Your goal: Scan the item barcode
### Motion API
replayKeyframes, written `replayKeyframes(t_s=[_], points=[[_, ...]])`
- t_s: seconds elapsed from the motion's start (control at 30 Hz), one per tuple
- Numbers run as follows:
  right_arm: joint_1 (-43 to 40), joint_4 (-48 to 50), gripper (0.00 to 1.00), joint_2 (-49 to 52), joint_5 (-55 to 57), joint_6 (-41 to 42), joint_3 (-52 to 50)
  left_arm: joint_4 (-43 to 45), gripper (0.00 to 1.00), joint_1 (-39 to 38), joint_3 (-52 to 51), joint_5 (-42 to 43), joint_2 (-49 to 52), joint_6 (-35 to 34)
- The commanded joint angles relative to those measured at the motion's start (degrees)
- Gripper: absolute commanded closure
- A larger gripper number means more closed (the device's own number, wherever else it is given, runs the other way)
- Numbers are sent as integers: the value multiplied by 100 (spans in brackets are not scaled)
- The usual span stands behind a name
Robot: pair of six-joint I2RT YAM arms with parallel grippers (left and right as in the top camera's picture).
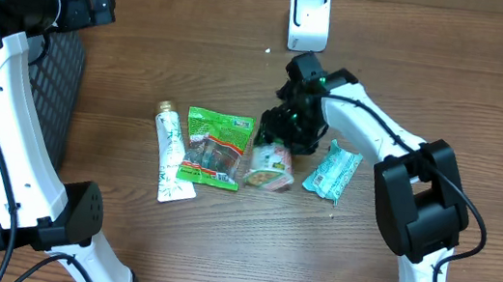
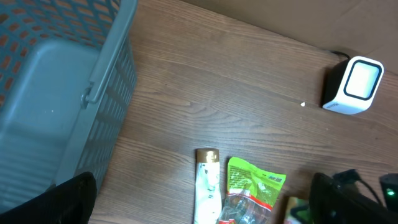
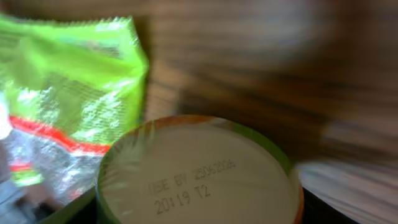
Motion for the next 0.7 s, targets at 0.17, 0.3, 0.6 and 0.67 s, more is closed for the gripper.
replayKeyframes(t_s=[0.17,0.3,0.6,0.67], points=[[527,-323,30,-162,3453,181,542,-9,0,22,0,-66,-11,-79],[997,-435,30,-151,4843,520,542,-9,0,22,0,-66,-11,-79],[1541,-678,9,-151,5772,699,542,-9,0,22,0,-66,-11,-79],[1541,-660,3,-151,5569,715,544,-9,0,22,0,-66,-11,-79]])
